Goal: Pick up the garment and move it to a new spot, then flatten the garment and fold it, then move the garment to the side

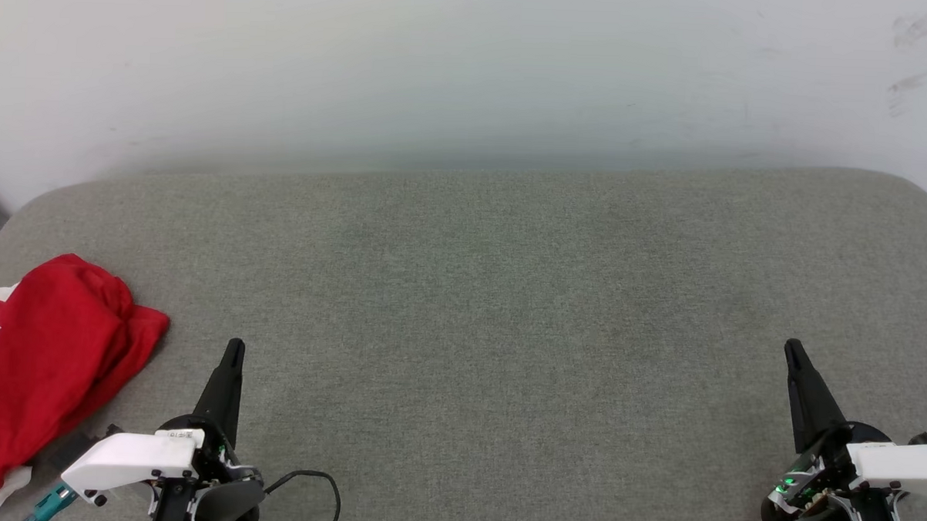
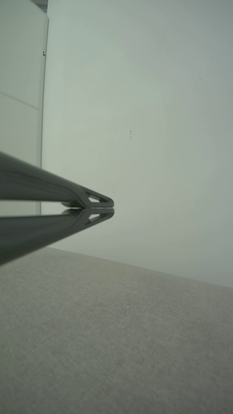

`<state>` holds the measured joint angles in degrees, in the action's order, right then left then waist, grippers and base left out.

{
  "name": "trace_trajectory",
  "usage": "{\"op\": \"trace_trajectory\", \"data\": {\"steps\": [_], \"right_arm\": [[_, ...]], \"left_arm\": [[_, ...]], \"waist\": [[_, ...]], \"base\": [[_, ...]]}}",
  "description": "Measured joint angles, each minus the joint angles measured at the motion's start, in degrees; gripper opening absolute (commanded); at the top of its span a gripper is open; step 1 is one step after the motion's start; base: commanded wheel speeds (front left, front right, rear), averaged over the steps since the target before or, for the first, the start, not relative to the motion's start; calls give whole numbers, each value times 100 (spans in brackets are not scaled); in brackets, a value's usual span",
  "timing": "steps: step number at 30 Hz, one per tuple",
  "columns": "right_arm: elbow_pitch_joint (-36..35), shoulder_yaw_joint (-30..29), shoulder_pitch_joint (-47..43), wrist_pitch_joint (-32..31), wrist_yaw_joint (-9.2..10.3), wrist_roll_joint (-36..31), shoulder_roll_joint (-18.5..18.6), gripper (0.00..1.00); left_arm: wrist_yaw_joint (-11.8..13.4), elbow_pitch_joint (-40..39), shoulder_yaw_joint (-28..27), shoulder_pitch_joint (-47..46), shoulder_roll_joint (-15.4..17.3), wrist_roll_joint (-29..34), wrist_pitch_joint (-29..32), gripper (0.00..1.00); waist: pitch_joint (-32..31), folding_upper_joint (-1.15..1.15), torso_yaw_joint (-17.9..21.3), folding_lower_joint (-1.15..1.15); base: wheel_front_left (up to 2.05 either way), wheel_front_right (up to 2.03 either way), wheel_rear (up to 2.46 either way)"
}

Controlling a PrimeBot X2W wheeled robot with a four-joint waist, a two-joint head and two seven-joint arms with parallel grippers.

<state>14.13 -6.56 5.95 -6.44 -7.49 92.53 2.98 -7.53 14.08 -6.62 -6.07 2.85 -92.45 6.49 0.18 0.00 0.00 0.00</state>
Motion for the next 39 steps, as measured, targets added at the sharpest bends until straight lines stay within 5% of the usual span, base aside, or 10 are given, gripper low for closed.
{"op": "trace_trajectory", "data": {"steps": [30, 31, 39], "right_arm": [[0, 1, 0, 0, 0, 0, 0, 0], [26, 2, -18, 2, -1, 2, 0, 100], [75, 83, -220, 144, 1, -27, -9, 100]], "left_arm": [[0, 0, 0, 0, 0, 0, 0, 0], [2, 30, 7, 14, -3, -1, -3, 100], [5, 90, 168, 203, -23, -5, -114, 100]], "waist": [[0, 0, 0, 0], [0, 0, 0, 0], [2, 0, -2, 0]], "base": [[0, 0, 0], [0, 0, 0], [0, 0, 0]]}}
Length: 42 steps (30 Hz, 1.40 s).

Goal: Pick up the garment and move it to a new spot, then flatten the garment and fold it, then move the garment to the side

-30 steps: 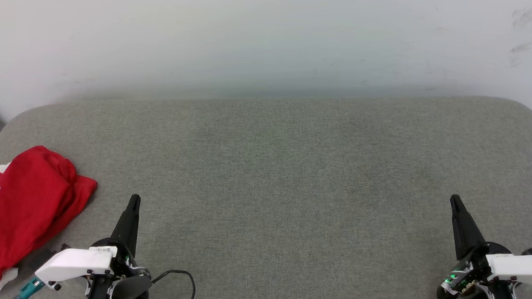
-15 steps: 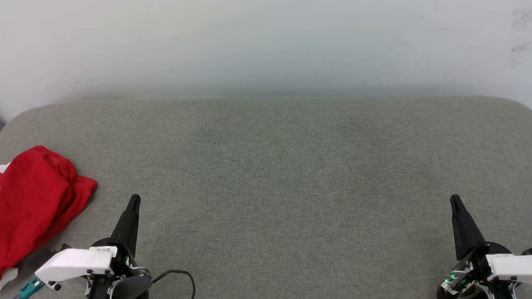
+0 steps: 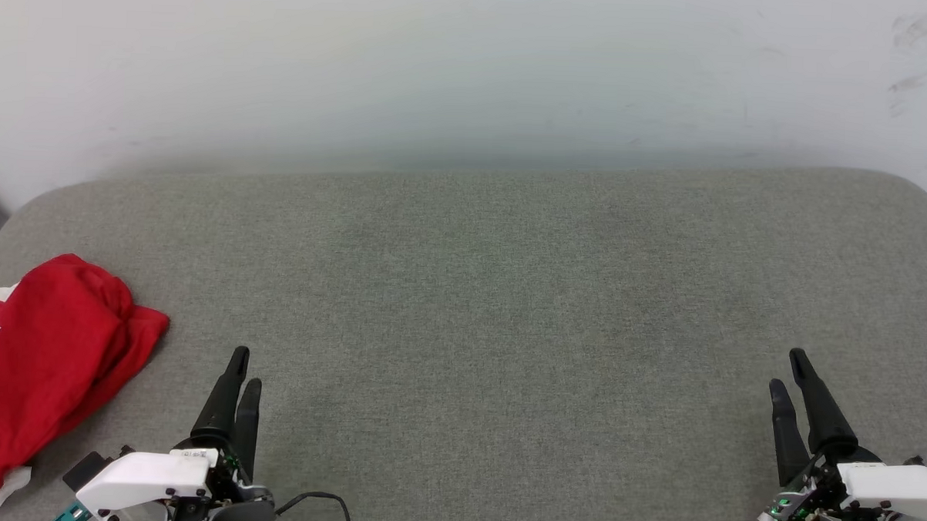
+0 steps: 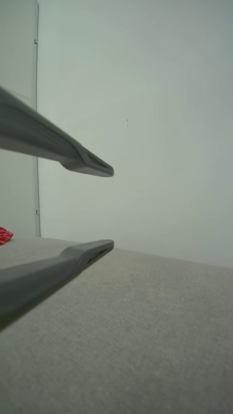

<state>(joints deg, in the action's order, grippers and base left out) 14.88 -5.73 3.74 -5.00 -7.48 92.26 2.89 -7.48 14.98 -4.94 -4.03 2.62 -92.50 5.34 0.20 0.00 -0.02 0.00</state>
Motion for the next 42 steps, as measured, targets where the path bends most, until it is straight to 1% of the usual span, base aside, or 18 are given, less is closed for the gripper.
{"op": "trace_trajectory", "data": {"steps": [6, 11, 16, 21, 26, 31, 42], "right_arm": [[-159, 93, -31, 168, 0, -97, -1, 100], [-238, 165, -32, 299, 0, -275, 1, 100], [-325, 237, -32, 421, 0, -686, 20, 100], [-437, 297, -32, 536, 0, -1374, 56, 100], [-487, 346, -31, 647, 0, -2290, 82, 100], [-527, 408, -29, 753, 0, -3069, 81, 100], [-592, 511, -21, 860, 0, -4478, 123, 100]], "left_arm": [[0, -169, 235, 0, 14, 115, -160, 100], [0, -261, 501, -2, 92, 434, -330, 100], [0, -388, 608, -3, 96, 895, -458, 100], [0, -493, 657, -3, 94, 1500, -564, 100], [0, -563, 670, -3, 96, 2160, -677, 100], [0, -646, 646, -3, 94, 2769, -784, 100], [0, -749, 664, 17, 185, 4099, -994, 100]], "waist": [[0, 0, -5, 0], [-3, 0, -10, 0], [-1, 0, -17, 0], [-2, 0, -23, 0], [-6, 0, -29, 0], [-9, 0, -37, 0], [-29, 0, -56, 0]], "base": [[0, 0, 0], [0, 0, 0], [0, 0, 0], [0, 0, 0], [0, 0, 0], [0, 0, 0], [0, 0, 0]]}}
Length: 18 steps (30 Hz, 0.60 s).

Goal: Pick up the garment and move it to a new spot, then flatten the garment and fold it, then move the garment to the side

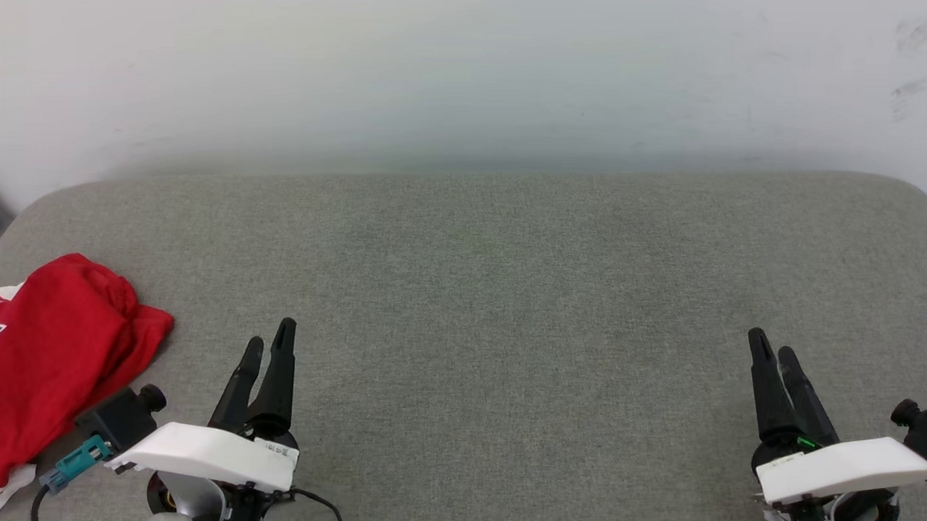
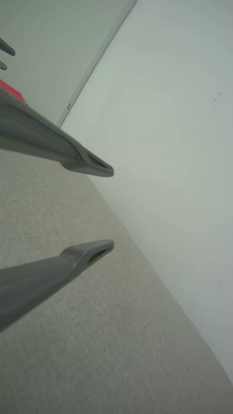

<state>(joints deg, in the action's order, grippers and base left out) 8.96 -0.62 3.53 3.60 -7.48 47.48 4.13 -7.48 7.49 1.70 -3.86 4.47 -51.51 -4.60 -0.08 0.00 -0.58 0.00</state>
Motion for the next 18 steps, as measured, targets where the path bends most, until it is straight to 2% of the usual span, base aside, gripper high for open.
{"op": "trace_trajectory", "data": {"steps": [18], "right_arm": [[-124, 75, 8, -3, -1, -1697, 29, 100]], "left_arm": [[-1, -132, 8, 44, -5, 1690, -304, 100]], "waist": [[-18, 0, -22, 0]], "base": [[0, 0, 0]]}}
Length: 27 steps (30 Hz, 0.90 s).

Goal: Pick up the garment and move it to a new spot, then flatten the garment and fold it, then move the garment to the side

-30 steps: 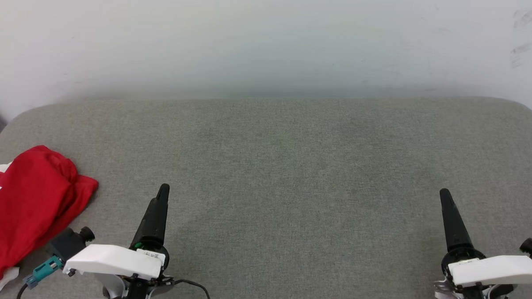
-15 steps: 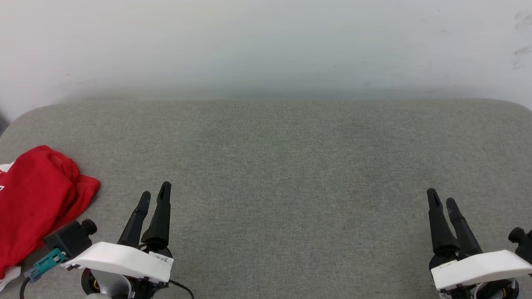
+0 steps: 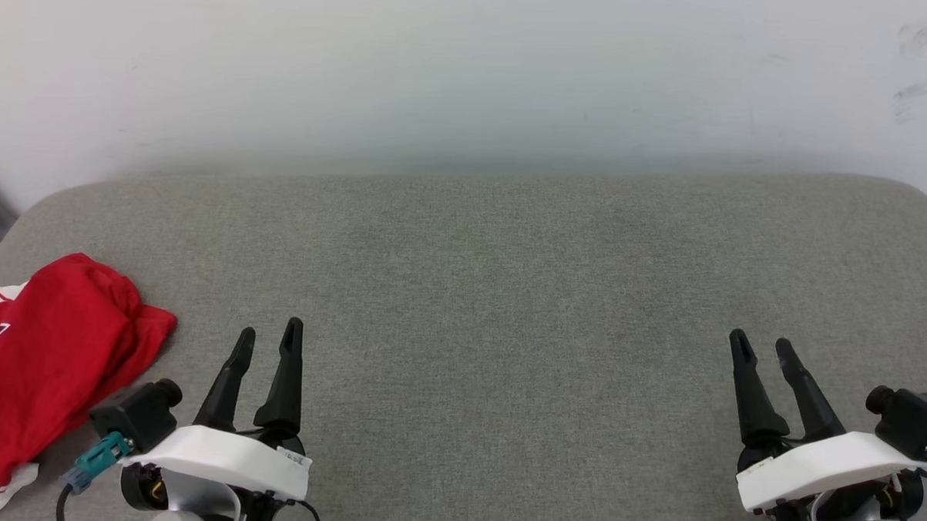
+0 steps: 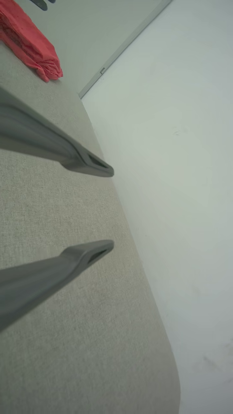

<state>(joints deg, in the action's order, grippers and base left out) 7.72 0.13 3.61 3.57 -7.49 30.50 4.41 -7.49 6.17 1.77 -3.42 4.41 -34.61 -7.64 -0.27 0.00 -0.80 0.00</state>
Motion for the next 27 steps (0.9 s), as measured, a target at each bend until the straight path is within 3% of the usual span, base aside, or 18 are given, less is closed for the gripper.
{"op": "trace_trajectory", "data": {"steps": [27], "right_arm": [[-304, -34, -12, 23, 0, -1848, -38, 100]], "left_arm": [[34, 174, -7, 25, -34, 1653, -366, 100]], "waist": [[0, 0, -13, 0]], "base": [[0, 0, 0]]}}
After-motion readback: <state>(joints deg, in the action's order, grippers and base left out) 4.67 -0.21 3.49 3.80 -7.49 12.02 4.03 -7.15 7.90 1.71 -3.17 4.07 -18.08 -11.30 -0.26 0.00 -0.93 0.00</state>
